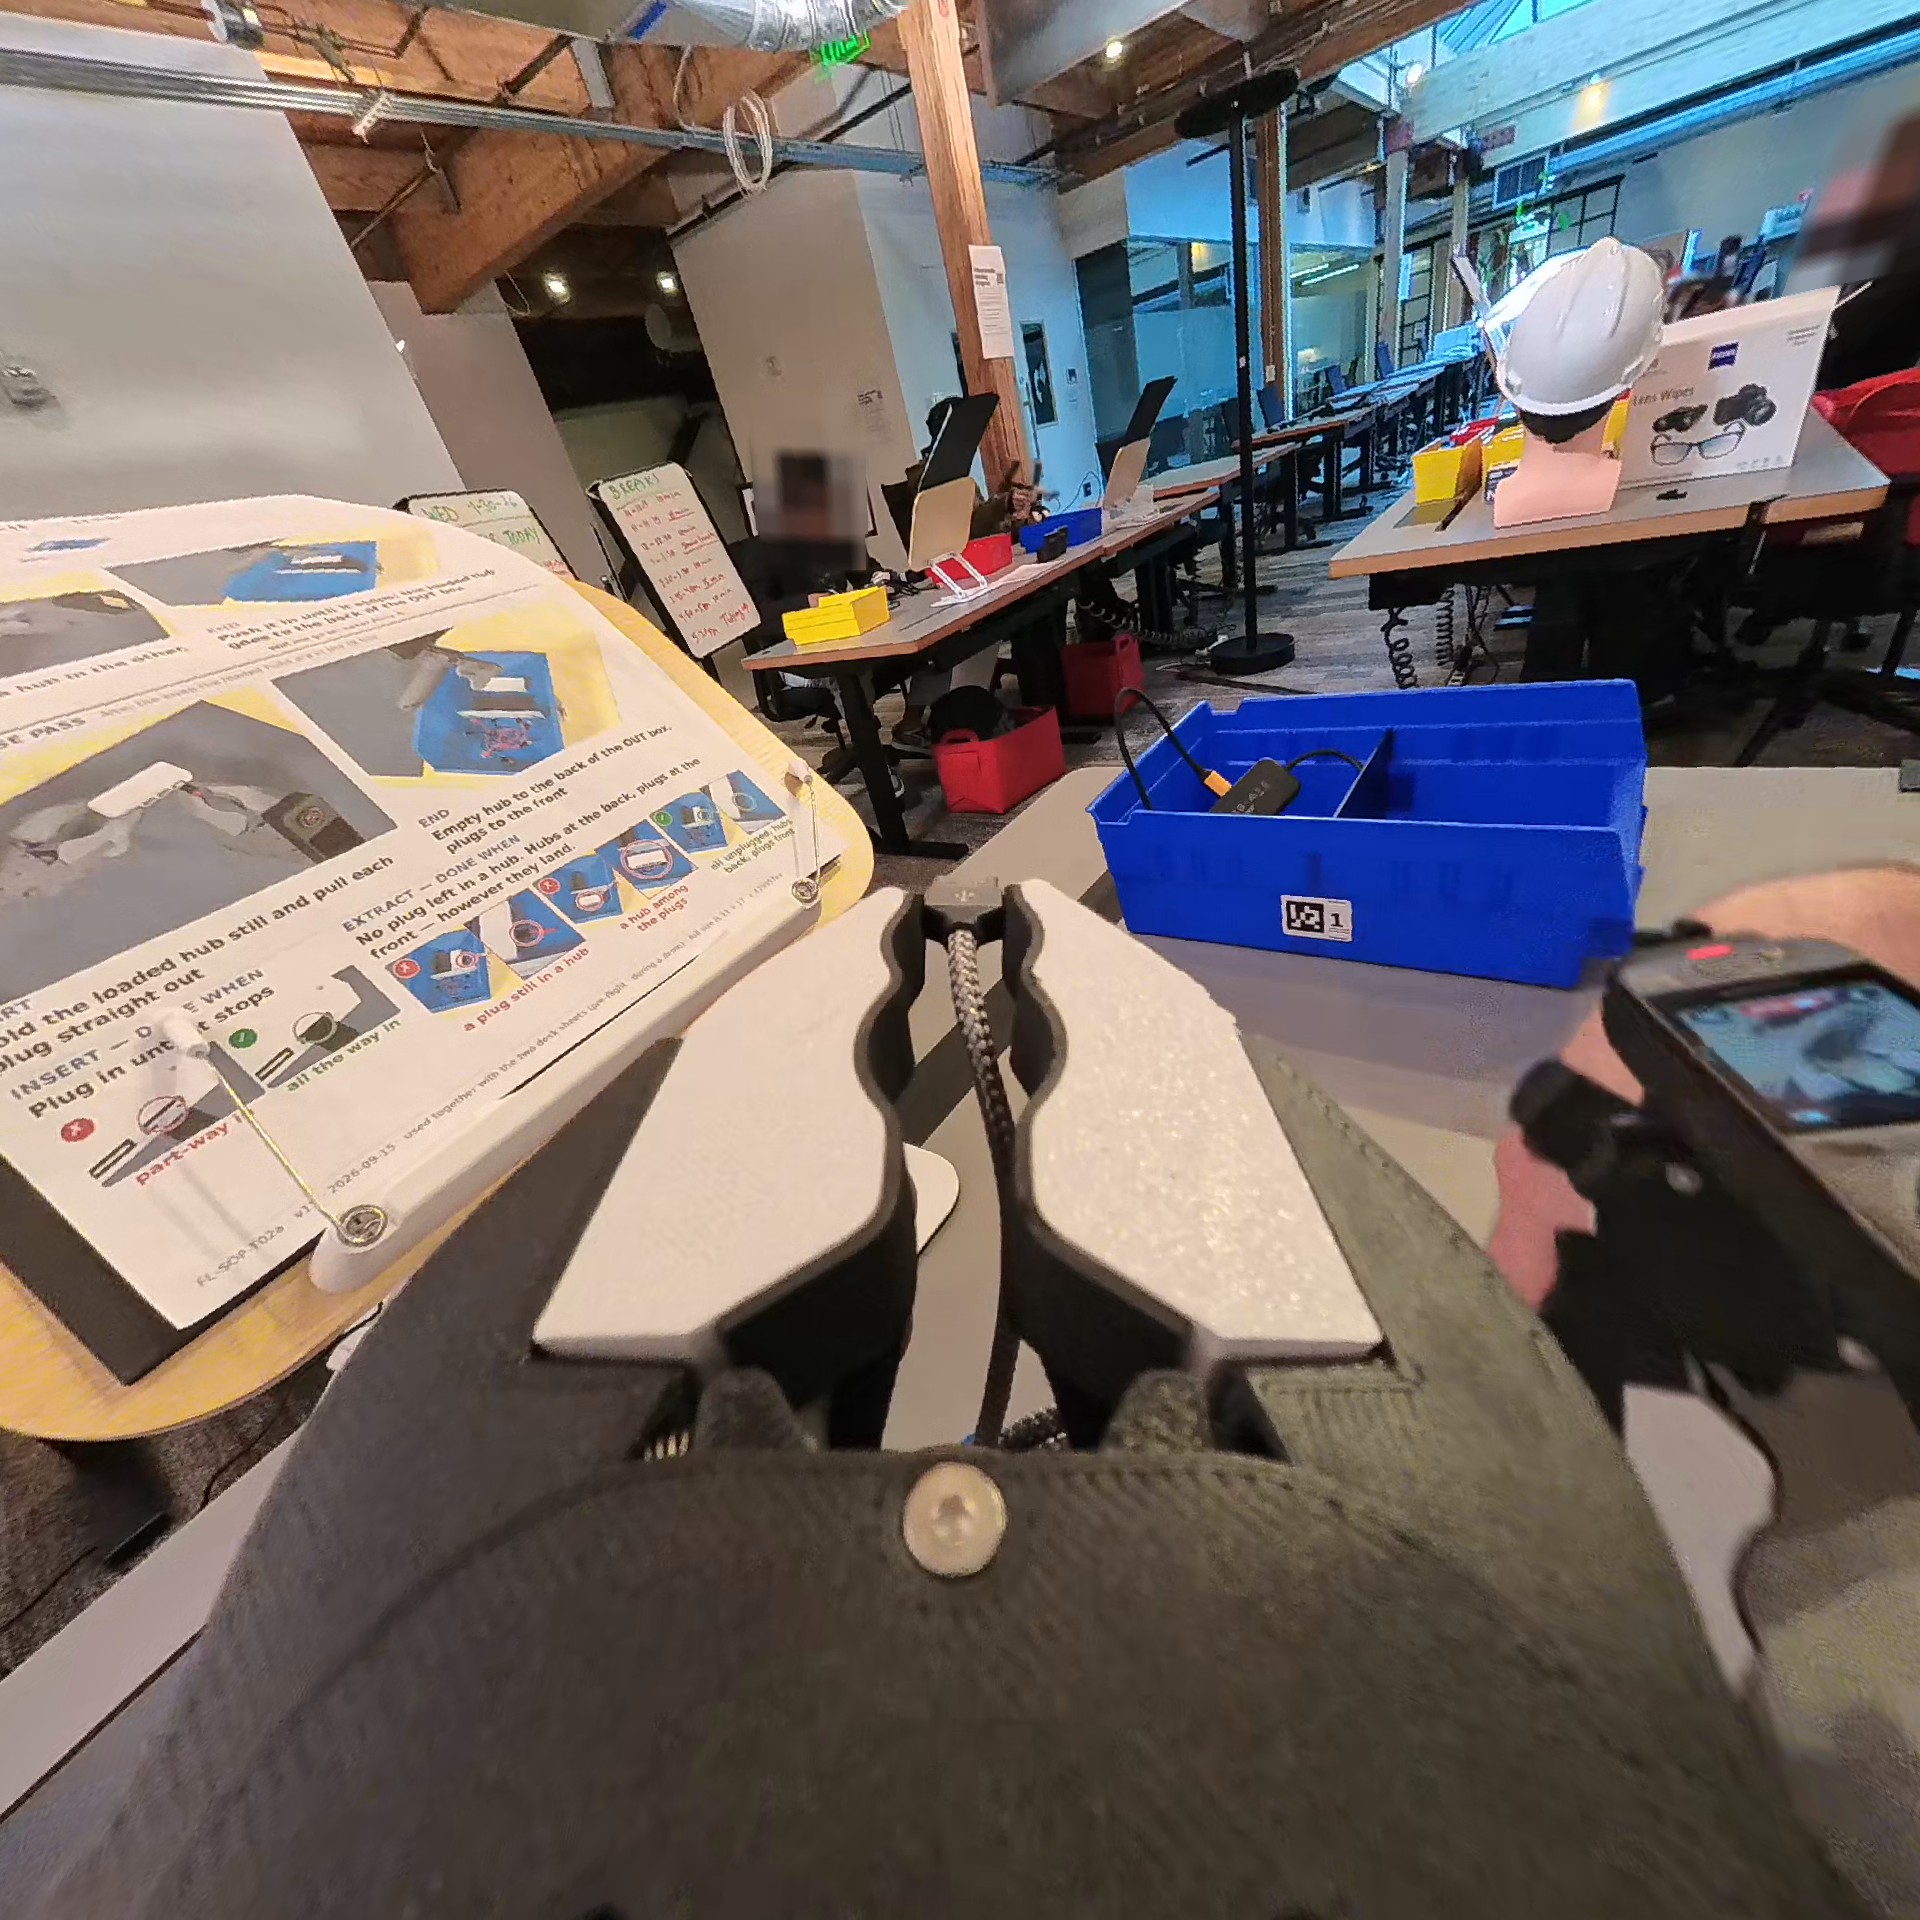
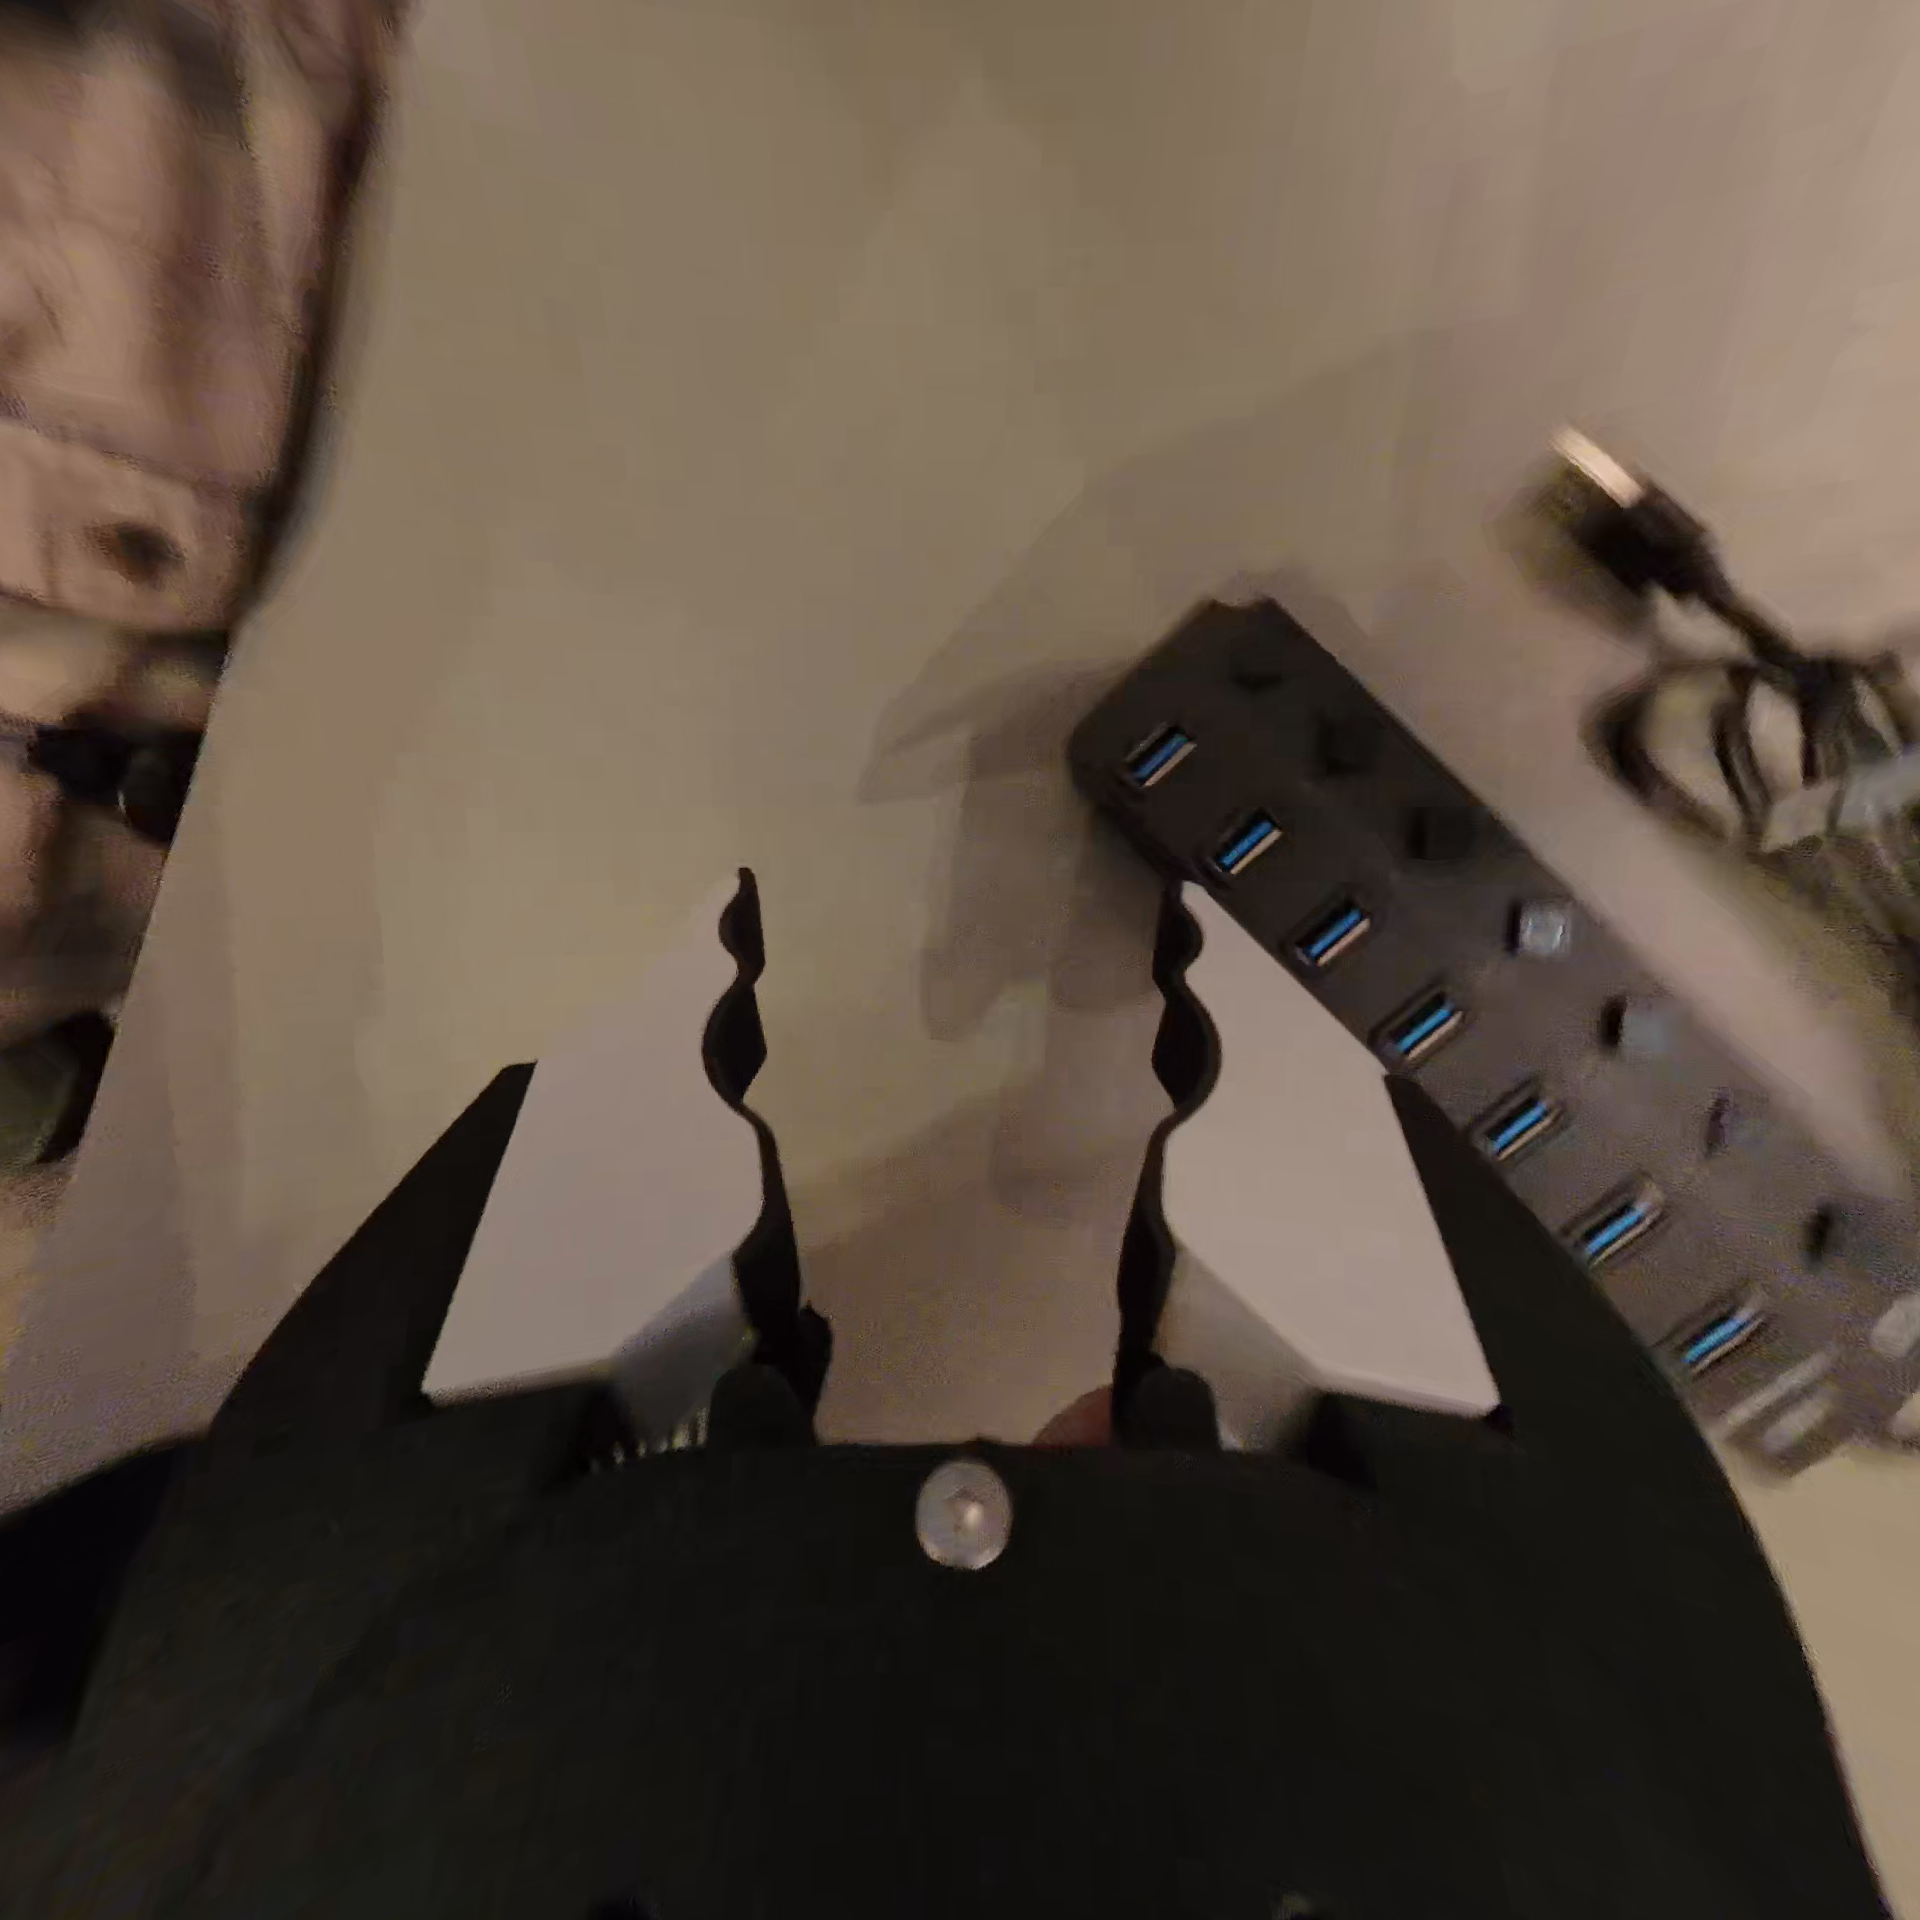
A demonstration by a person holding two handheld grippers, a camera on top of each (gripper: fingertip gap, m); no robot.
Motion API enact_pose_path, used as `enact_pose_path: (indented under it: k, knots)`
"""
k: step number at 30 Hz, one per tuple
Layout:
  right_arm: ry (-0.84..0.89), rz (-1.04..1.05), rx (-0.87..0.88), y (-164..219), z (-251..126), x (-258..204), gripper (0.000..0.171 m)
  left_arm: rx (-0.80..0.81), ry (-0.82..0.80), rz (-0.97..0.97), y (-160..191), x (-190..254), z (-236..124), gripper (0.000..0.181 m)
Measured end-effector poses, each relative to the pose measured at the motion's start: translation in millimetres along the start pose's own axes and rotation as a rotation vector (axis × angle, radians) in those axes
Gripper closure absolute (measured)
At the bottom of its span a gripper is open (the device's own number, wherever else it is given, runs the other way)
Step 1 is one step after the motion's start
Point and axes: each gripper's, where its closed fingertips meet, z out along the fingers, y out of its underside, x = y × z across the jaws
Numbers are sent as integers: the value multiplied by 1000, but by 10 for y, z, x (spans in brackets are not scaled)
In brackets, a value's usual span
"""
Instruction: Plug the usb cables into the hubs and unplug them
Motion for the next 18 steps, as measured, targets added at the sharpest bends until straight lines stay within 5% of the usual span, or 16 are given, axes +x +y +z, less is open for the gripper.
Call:
enact_pose_path:
  k: [3, 10, 18]
  knots:
    - [-3, -79, 124, -231, -7, 1, 98, 3, 0, 9, -25, -1, -18, 167]
    - [352, -134, 242, -45, -695, 671, 107, 30, -15, 18, -144, -74, -102, 167]
    - [306, -197, 133, 273, -411, 1037, 112, 27, 6, 36, -151, -54, -120, 167]
